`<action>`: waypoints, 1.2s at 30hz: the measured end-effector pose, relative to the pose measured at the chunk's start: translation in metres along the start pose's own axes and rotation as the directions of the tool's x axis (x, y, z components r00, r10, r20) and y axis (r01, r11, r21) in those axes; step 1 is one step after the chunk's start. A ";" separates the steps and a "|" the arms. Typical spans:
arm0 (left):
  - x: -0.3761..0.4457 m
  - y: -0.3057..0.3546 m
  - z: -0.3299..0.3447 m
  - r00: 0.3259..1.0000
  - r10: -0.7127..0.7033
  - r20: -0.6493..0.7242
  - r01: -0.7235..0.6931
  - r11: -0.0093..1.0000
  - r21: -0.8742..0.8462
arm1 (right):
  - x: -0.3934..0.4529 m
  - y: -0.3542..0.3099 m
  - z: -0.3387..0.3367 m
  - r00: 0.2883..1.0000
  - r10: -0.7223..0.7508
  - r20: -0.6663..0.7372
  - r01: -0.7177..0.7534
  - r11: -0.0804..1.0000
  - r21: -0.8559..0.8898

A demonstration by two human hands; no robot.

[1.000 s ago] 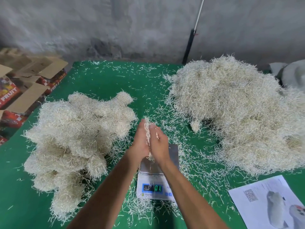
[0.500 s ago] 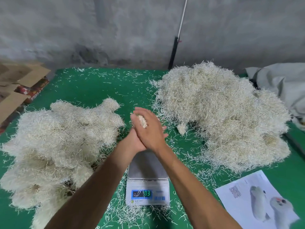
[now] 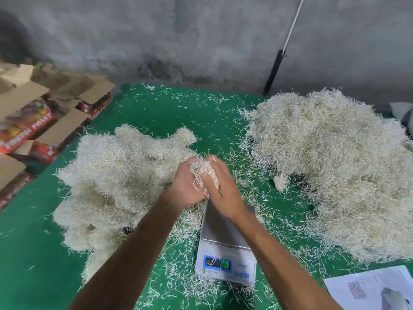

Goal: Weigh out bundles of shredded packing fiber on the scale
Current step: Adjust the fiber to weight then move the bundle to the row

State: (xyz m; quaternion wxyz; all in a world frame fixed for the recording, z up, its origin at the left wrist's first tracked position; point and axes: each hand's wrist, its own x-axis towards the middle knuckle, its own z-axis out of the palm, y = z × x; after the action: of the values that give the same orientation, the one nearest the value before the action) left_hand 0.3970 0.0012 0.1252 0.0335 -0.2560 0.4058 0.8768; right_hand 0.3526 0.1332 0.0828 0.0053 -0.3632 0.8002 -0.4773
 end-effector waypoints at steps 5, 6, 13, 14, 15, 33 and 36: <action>0.005 -0.003 -0.054 0.987 -0.028 -0.161 0.042 0.996 0.083 | 0.010 0.007 0.052 0.982 0.008 0.188 0.047 0.958 -0.284; 0.007 -0.004 -0.069 0.968 0.010 -0.251 0.007 0.998 0.067 | 0.017 0.010 0.059 0.971 0.033 0.239 0.056 0.933 -0.354; -0.023 0.015 -0.142 0.966 -0.074 -0.248 0.023 0.978 -0.206 | 0.097 -0.007 0.088 0.947 0.235 0.218 -0.172 0.947 -0.272; -0.025 0.017 -0.148 0.961 -0.068 -0.267 0.006 0.974 -0.227 | 0.119 -0.023 0.089 0.943 0.267 0.197 -0.238 0.958 -0.160; -0.027 0.018 -0.152 0.960 -0.068 -0.270 0.001 0.971 -0.240 | 0.142 -0.038 0.087 0.935 0.301 0.188 -0.303 0.953 -0.019; 0.038 -0.016 -0.039 0.992 -0.047 -0.119 0.071 0.975 0.212 | 0.069 0.037 0.010 0.856 0.501 0.123 -0.516 0.828 0.219; 0.064 -0.035 0.008 0.997 0.042 -0.069 -0.002 0.865 0.502 | 0.038 0.068 -0.037 0.843 0.538 -0.007 -0.525 0.826 0.205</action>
State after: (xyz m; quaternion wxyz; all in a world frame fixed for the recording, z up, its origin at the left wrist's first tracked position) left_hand 0.3480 0.0209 0.0744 0.0730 -0.2677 0.6233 0.7311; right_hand 0.2723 0.1578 0.0639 0.1477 -0.1083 0.8186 -0.5443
